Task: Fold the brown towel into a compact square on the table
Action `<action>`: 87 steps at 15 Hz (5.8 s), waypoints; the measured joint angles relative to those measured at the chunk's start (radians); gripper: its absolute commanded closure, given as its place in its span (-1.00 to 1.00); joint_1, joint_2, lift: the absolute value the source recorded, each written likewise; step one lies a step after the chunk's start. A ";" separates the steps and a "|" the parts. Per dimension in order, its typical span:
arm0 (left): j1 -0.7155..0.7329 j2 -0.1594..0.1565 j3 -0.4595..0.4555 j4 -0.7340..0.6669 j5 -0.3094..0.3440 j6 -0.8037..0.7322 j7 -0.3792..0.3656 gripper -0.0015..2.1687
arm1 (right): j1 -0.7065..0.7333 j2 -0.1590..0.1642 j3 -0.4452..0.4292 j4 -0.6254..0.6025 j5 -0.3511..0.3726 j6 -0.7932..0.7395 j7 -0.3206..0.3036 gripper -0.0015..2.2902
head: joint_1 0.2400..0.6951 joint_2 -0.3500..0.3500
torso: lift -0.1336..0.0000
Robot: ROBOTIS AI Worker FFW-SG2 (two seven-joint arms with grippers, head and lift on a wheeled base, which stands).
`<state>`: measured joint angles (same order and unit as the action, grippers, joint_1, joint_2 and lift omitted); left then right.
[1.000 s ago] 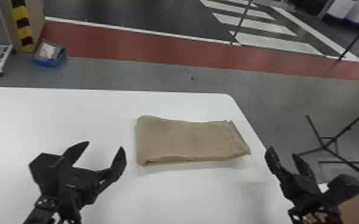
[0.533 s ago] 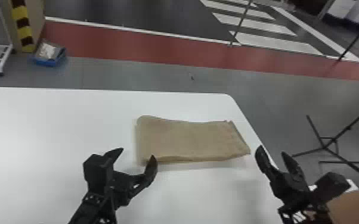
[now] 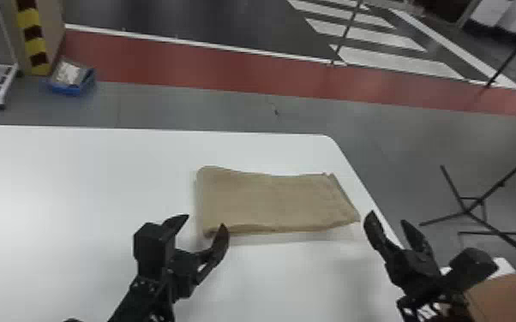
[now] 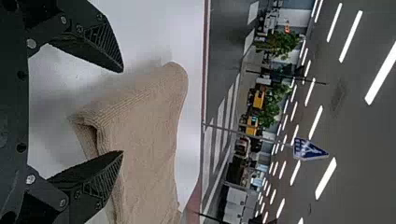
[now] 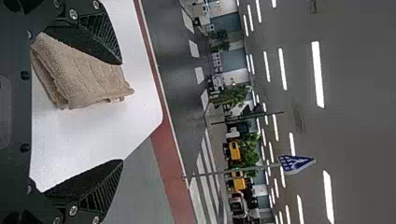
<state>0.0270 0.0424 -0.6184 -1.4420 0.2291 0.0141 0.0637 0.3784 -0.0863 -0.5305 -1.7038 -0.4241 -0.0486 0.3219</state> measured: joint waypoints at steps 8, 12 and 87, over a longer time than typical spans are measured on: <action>-0.003 0.009 -0.004 -0.011 -0.009 0.054 -0.054 -0.10 | -0.019 -0.009 -0.008 0.035 0.001 -0.001 0.000 -0.85 | 1.00 -1.00 | -0.84; 0.014 0.017 0.005 -0.045 -0.010 0.062 -0.053 0.42 | -0.021 -0.009 -0.012 0.040 -0.007 -0.001 0.000 -0.84 | 1.00 -1.00 | -0.84; 0.218 0.169 0.553 -0.473 0.010 0.555 -0.383 0.97 | -0.094 -0.017 0.316 -0.069 0.129 0.309 0.001 -0.85 | 1.00 -0.48 | -0.84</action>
<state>0.2451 0.2114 -0.0650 -1.9148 0.2392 0.5689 -0.3191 0.2842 -0.1028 -0.2149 -1.7732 -0.2947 0.2603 0.3225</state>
